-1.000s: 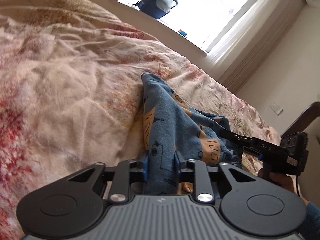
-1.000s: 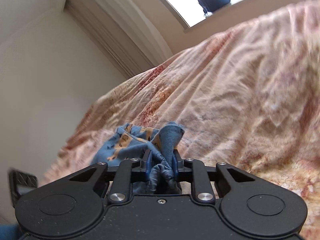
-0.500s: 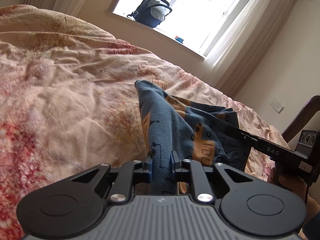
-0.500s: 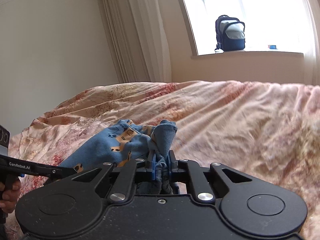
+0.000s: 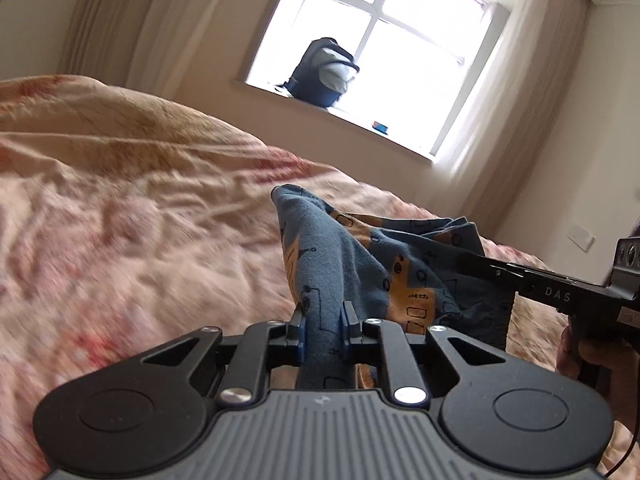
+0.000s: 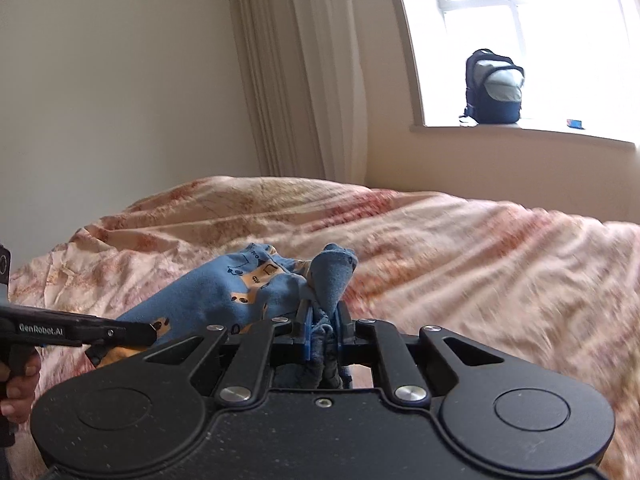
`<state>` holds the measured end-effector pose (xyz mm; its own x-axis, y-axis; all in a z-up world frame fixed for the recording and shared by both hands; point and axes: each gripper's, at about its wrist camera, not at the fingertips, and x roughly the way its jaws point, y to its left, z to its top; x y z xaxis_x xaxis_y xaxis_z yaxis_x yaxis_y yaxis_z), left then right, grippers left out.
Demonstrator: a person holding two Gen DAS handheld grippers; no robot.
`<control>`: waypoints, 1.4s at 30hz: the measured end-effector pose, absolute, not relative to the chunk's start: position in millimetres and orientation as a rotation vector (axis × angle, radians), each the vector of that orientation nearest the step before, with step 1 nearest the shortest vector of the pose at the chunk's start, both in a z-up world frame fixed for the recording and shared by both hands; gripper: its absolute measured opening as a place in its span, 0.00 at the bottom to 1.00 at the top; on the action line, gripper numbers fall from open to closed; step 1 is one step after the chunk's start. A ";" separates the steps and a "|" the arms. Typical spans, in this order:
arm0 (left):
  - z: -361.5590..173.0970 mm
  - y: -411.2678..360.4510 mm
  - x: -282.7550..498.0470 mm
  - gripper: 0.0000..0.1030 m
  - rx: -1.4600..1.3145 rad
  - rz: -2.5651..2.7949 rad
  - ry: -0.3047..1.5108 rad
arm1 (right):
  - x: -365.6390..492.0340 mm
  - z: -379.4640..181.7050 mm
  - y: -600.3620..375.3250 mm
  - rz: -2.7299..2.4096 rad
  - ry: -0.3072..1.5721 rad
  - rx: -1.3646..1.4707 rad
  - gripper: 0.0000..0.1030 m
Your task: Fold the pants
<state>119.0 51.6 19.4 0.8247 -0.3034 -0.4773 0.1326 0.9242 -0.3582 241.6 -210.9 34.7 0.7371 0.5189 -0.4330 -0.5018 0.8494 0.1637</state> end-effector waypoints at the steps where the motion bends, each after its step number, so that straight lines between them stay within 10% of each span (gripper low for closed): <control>1: 20.0 56.7 121.3 0.17 -0.327 -0.222 0.550 | 247.3 36.1 -203.9 0.573 0.480 0.025 0.11; 34: -23.7 115.4 165.3 0.18 -0.425 -0.111 0.575 | 344.4 -2.8 -127.7 0.609 0.567 -0.027 0.12; 42: -22.7 112.7 165.8 0.44 -0.424 -0.068 0.606 | 348.0 -11.2 -124.4 0.543 0.596 -0.059 0.28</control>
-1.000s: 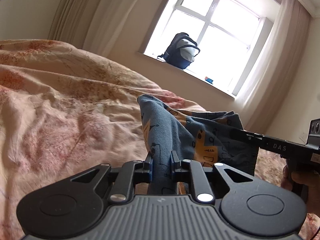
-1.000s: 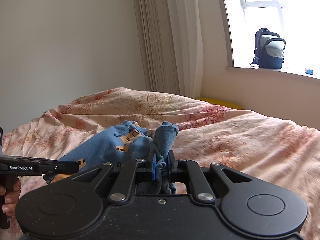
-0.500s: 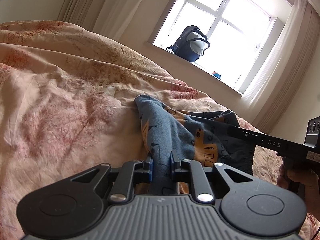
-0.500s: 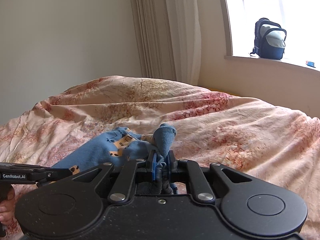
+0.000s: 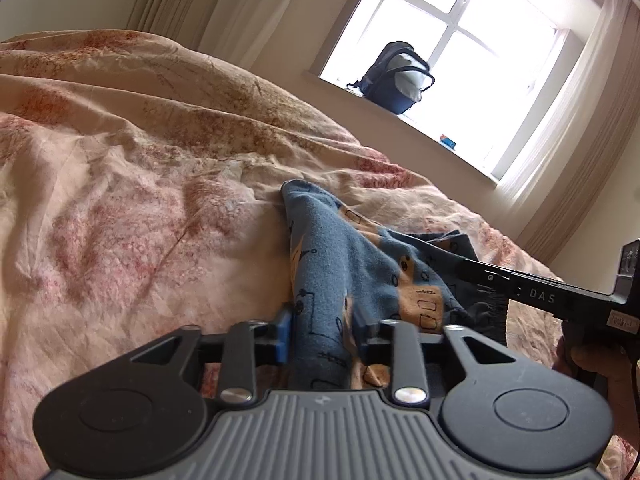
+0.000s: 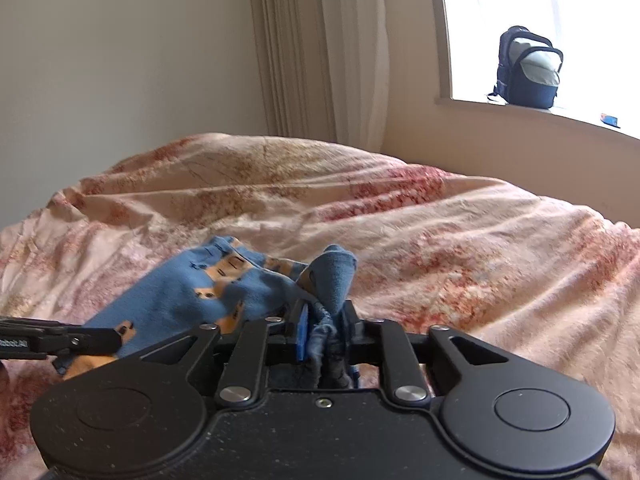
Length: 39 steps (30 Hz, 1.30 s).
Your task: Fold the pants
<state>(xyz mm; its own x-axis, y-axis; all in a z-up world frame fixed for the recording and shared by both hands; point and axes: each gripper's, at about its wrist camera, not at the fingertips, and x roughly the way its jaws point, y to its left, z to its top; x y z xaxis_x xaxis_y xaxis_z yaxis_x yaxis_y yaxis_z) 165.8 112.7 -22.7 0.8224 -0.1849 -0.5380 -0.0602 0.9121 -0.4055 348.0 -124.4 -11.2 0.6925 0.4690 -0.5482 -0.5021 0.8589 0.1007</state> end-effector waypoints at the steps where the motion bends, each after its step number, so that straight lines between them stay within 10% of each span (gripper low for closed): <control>1: -22.1 112.1 164.8 0.48 -0.420 -0.060 0.609 | 347.1 -12.0 -124.8 0.531 0.596 -0.059 0.32; 6: -11.7 107.4 156.6 0.78 -0.389 -0.019 0.592 | 332.6 -9.8 -130.3 0.490 0.563 -0.059 0.59; 14: 14.9 100.1 130.8 1.00 -0.309 0.067 0.509 | 287.0 12.8 -132.0 0.463 0.431 -0.091 0.97; 39: 49.0 43.2 1.4 1.00 -0.064 0.186 0.421 | 109.2 46.5 -160.8 0.409 0.309 -0.064 0.99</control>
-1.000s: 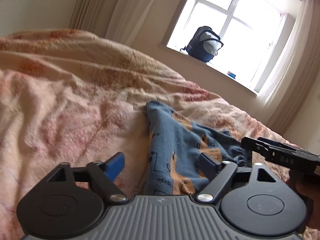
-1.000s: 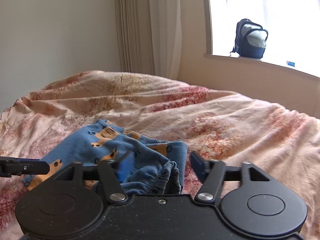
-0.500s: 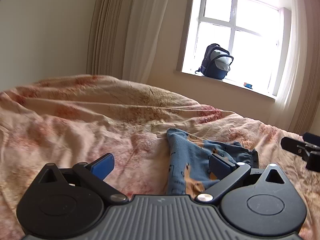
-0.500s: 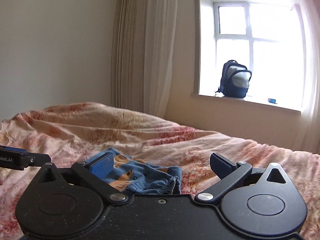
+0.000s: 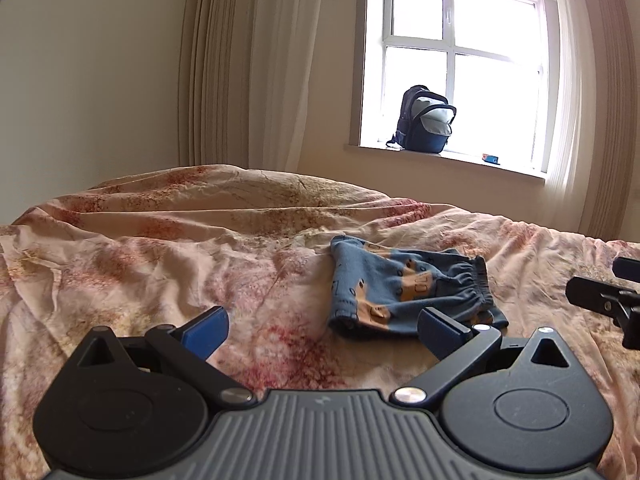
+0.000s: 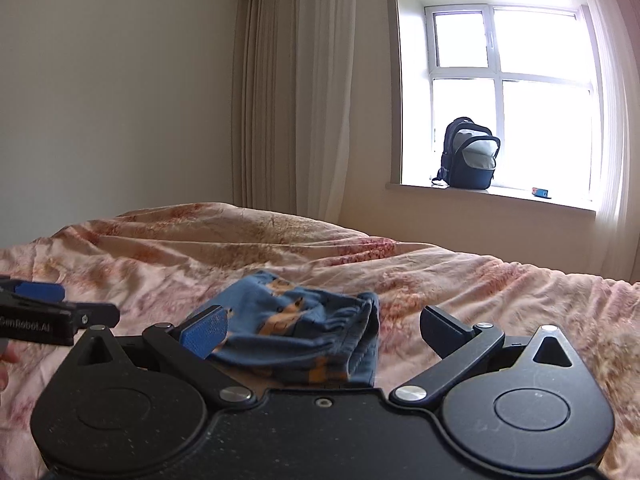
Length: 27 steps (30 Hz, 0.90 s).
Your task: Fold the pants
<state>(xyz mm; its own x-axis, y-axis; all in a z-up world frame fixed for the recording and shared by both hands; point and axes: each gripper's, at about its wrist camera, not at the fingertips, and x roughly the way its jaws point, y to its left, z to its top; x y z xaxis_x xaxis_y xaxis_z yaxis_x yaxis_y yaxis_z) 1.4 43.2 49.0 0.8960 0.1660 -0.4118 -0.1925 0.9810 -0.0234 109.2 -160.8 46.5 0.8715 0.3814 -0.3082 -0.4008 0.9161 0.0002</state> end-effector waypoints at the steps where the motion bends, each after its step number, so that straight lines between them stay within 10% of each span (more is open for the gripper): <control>1: 48.3 42.2 -0.9 1.00 -0.062 0.185 0.423 | 104.4 45.8 -161.6 0.409 0.307 -0.066 0.99; 27: 18.8 38.6 -1.8 1.00 -0.040 0.166 0.508 | 98.3 22.1 -175.4 0.346 0.402 -0.027 0.99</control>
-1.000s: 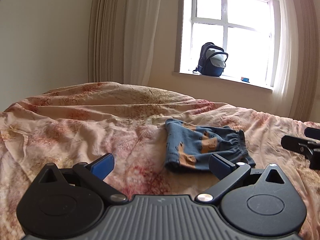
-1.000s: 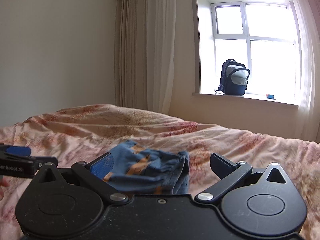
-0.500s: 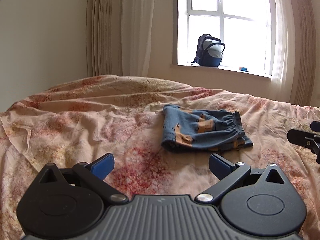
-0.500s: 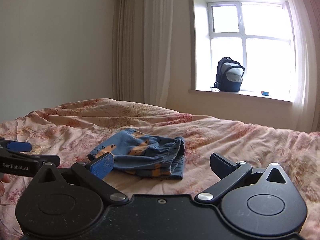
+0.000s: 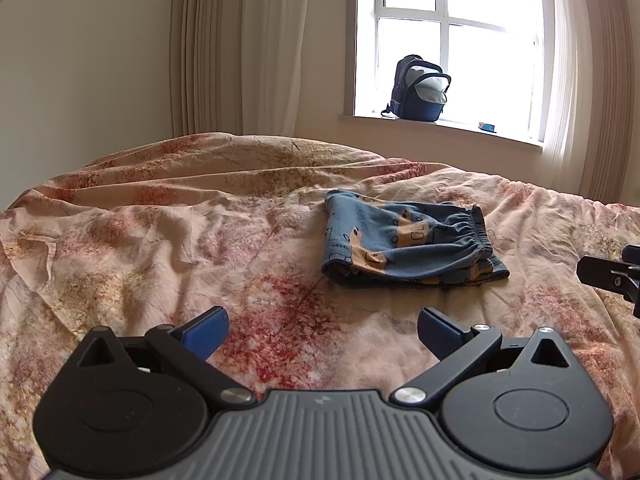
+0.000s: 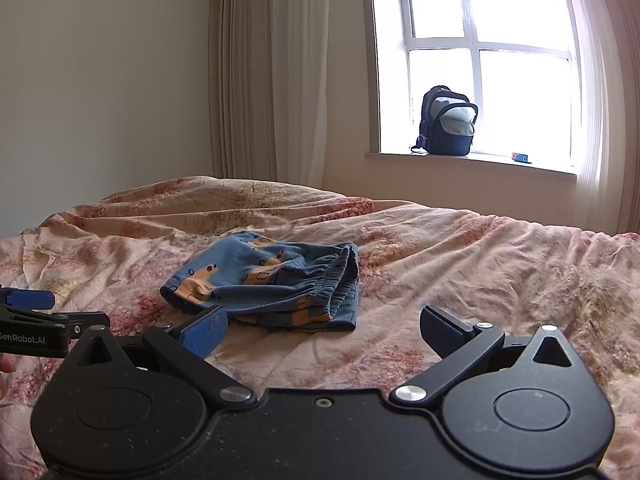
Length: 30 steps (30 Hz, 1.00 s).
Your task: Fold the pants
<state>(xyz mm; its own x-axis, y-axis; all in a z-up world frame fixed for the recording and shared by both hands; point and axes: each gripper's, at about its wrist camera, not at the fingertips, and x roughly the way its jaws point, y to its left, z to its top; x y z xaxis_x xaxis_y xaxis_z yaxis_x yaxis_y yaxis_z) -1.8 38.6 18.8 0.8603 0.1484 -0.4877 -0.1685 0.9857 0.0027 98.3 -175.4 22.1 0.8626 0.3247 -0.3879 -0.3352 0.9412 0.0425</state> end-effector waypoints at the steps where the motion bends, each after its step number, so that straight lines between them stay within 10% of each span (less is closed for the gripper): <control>1: 18.5 38.6 -1.7 1.00 -0.040 0.166 0.510 | 98.6 22.2 -175.5 0.345 0.403 -0.025 0.99; 30: 17.7 40.2 -1.2 1.00 -0.038 0.169 0.511 | 99.3 22.2 -176.7 0.346 0.409 -0.021 0.99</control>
<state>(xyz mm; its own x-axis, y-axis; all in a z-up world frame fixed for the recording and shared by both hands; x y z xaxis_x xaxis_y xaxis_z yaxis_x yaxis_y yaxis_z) -1.2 40.2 17.7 0.8588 0.1513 -0.4894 -0.1703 0.9854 0.0056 99.3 -176.7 22.1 0.8599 0.3259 -0.3929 -0.3343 0.9412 0.0488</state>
